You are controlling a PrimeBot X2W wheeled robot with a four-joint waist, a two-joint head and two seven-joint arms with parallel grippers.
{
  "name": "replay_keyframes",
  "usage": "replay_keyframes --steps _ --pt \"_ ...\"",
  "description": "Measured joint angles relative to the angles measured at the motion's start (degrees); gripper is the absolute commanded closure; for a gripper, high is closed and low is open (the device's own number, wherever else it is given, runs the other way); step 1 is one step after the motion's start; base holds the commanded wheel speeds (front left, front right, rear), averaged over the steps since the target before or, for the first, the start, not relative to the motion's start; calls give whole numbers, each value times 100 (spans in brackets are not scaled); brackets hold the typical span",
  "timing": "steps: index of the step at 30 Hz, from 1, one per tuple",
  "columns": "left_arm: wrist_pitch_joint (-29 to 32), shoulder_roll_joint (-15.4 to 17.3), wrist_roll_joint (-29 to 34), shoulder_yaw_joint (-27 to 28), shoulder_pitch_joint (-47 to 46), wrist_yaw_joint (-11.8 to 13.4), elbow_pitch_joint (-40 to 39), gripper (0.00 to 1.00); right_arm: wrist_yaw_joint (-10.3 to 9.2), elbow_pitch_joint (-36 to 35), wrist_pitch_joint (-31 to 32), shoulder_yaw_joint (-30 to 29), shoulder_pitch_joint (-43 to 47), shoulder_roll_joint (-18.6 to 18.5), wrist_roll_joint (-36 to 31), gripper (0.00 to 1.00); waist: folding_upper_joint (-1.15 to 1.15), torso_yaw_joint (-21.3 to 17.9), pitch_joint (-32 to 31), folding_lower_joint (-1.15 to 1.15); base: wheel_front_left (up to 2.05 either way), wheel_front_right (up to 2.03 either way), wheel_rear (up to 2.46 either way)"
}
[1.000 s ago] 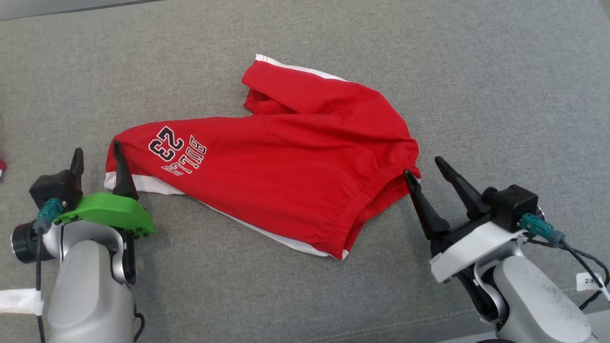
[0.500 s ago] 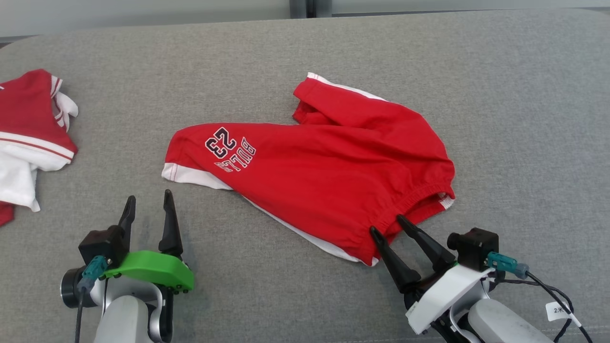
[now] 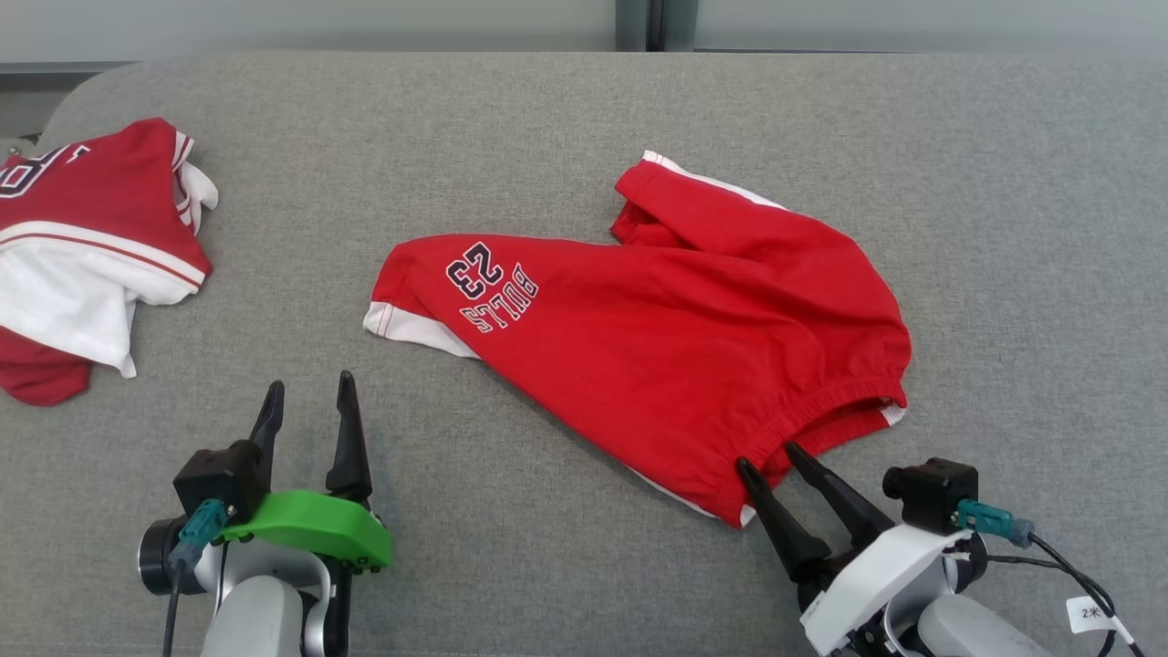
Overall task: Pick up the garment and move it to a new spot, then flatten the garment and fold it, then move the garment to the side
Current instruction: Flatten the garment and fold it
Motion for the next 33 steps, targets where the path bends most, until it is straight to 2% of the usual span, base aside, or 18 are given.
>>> replay_keyframes --steps 9,15,16,17,18,19,27,33 --pt "0 -1 -52 -56 35 15 -9 0 -1 -238 0 153 154 90 11 0 0 -15 -12 0 0 0 0" --pt "0 -1 -76 -85 34 20 -12 0 -1 -180 0 247 -85 181 114 0 0 29 49 0 0 0 0" --pt "0 0 -76 -92 34 19 -11 0 -1 -158 0 200 -136 205 113 6 0 45 60 0 0 0 0" --pt "0 -1 -76 -107 34 19 -12 0 -1 -126 0 134 -177 220 113 52 0 62 68 0 0 0 0" --pt "0 -1 -86 -118 34 19 -12 0 0 -82 0 57 -206 231 112 79 0 81 76 0 0 0 0" --pt "0 -1 -100 -124 34 18 -11 0 -1 -9 0 0 -233 229 104 100 0 101 85 0 0 0 0" --pt "0 1 -180 -299 25 18 -13 0 0 433 1 -948 -717 79 -359 100 0 244 221 0 0 0 0" --pt "-1 1 -286 -614 -107 14 10 0 2 1312 1 -959 -1428 -233 -611 100 0 420 351 0 0 0 0"
